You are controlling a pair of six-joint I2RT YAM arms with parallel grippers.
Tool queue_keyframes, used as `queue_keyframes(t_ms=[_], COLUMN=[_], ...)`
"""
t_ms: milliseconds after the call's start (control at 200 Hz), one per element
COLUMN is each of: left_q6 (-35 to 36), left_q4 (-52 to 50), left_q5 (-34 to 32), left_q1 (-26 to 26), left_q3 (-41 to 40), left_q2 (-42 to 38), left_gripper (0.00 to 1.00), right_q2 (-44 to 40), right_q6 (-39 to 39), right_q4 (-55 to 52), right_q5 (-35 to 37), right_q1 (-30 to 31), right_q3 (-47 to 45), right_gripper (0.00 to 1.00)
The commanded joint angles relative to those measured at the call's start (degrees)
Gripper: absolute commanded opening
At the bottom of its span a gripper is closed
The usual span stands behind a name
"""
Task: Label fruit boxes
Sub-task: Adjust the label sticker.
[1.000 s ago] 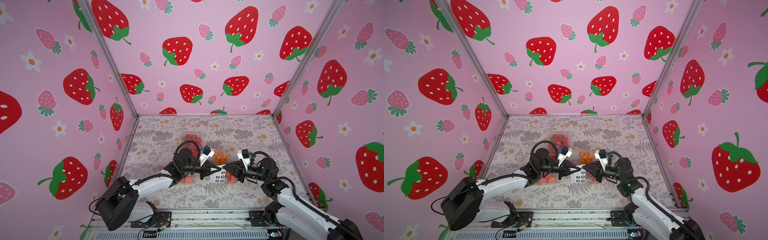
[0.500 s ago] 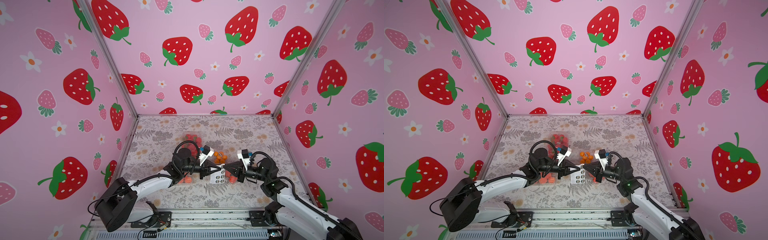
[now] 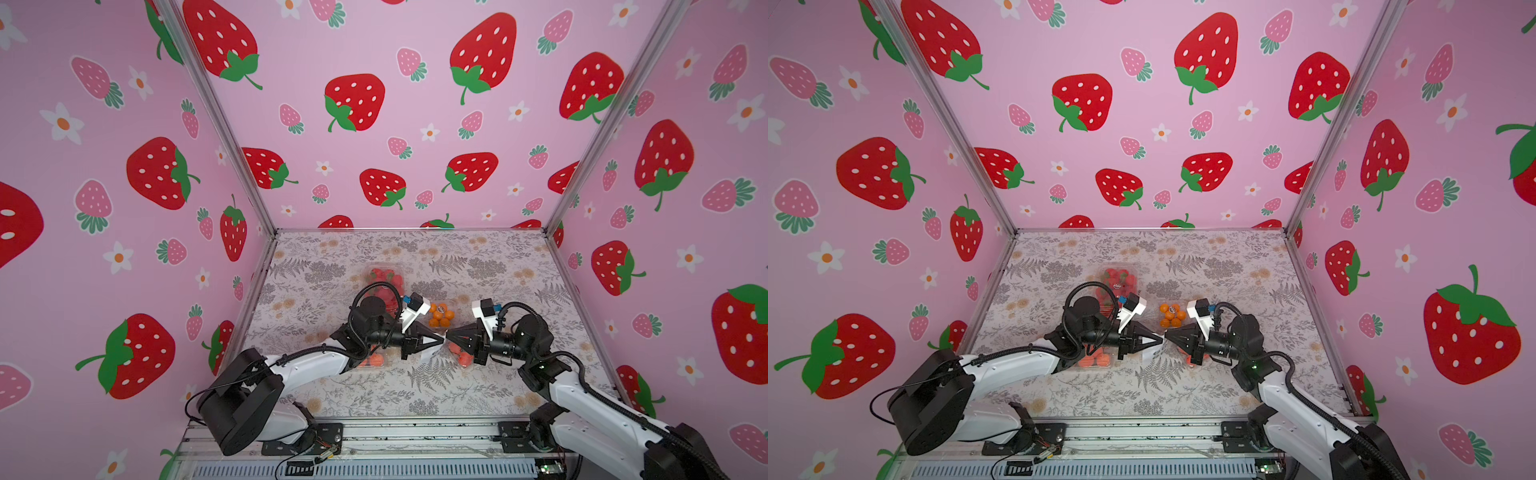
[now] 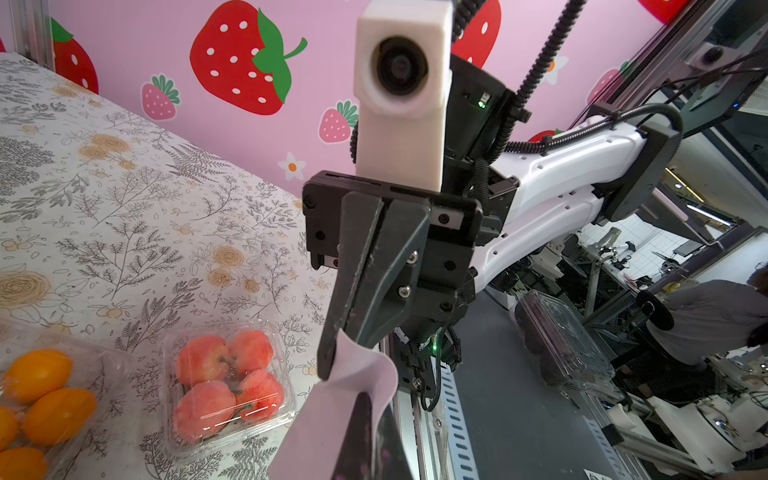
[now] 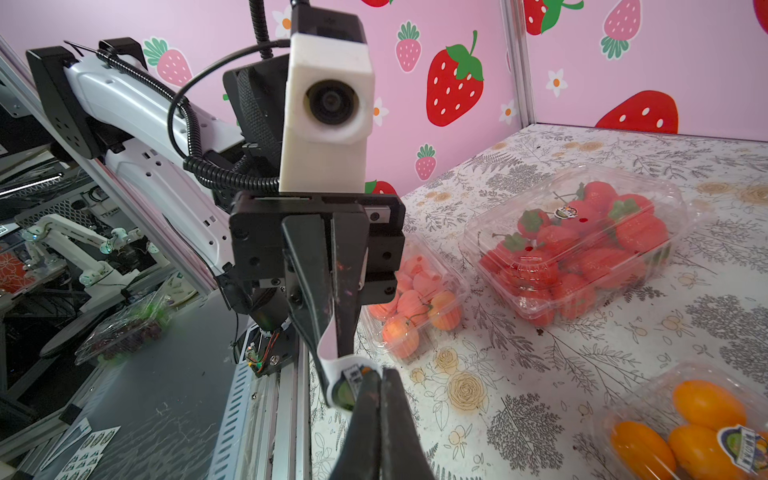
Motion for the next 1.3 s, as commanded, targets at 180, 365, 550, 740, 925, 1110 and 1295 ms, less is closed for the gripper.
queue_keyframes(t_ms=[180, 365, 550, 740, 925, 1110, 1295], left_q6=[0.5, 0.1, 0.1, 1.5, 1.1, 0.3, 0.2], left_q4=[1.5, 1.7, 1.0, -2.0, -1.7, -0.7, -0.1], left_q5=[-1.1, -0.9, -0.9, -2.2, -1.2, -0.4, -0.3], left_q1=[1.3, 1.6, 1.9, 1.9, 2.0, 1.8, 1.8], left_q3=[0.5, 0.3, 0.2, 0.1, 0.0, -0.7, -0.2], left_q2=[-0.8, -0.8, -1.3, -3.0, -3.1, -4.3, -3.0], left_gripper=[0.0, 0.0, 0.0, 0.0, 0.0, 0.0, 0.0], right_q2=[-2.6, -4.2, -4.4, -6.1, -5.7, -7.1, -6.1], right_q6=[0.8, 0.6, 0.8, 1.1, 0.3, -0.2, -0.9], right_q4=[2.4, 1.5, 1.3, 0.8, -0.2, -1.9, -2.9], right_q5=[-2.7, -2.3, -2.3, -2.0, -1.2, 0.8, 1.4], right_q1=[0.0, 0.0, 0.0, 0.0, 0.0, 0.0, 0.0], right_q3=[-1.2, -1.4, -1.4, -1.7, -1.2, -1.0, -0.6], right_gripper=[0.0, 0.0, 0.0, 0.0, 0.0, 0.0, 0.0])
